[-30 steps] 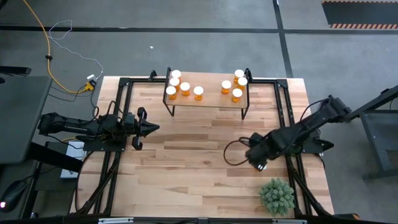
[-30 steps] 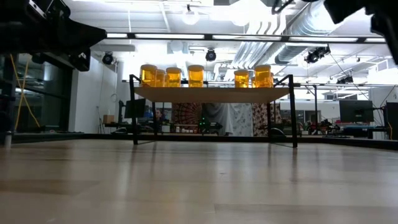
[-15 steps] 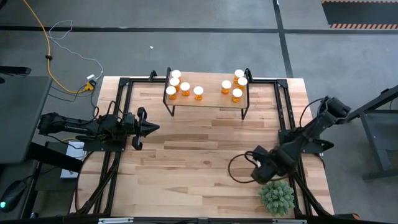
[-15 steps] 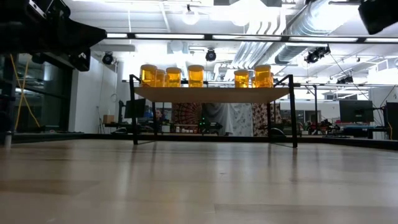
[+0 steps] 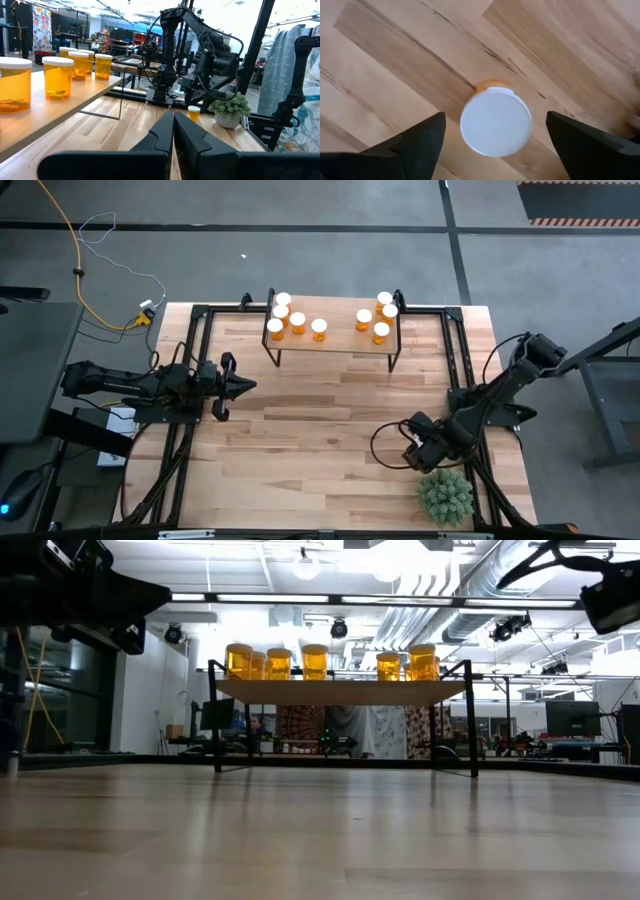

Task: Pick and place medicine bottles onto shelf by color
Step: Put the yellow pill bottle on the shelf

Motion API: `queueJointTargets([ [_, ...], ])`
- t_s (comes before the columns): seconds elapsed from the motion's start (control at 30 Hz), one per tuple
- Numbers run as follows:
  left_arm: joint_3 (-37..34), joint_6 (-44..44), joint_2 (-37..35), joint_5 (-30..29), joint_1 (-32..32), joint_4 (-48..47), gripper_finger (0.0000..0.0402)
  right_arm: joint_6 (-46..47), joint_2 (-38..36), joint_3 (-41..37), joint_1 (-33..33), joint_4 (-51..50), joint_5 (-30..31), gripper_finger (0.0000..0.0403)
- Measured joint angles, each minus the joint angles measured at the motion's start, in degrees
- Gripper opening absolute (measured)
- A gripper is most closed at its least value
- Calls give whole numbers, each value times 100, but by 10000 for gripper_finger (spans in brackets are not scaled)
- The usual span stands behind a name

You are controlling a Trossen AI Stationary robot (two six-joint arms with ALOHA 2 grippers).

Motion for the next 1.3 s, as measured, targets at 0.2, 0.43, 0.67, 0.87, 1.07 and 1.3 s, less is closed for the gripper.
queueJointTargets([
  [0.2,0,0,0,0,1,-1,3,45,0,-155,-4,38,3,337],
  [0.43,-2,0,0,0,1,-1,3,50,0,-159,-4,30,66,330],
  [0.67,-1,0,0,0,-1,0,3,54,0,-159,-4,16,62,276],
  [0.87,0,0,0,0,0,0,3,49,0,-158,-5,18,-15,223],
  [1.07,0,0,0,0,-1,-1,3,-386,0,250,-65,-111,160,191],
  [1.3,-2,0,0,0,-1,-1,3,-1895,0,1467,-607,66,916,221],
])
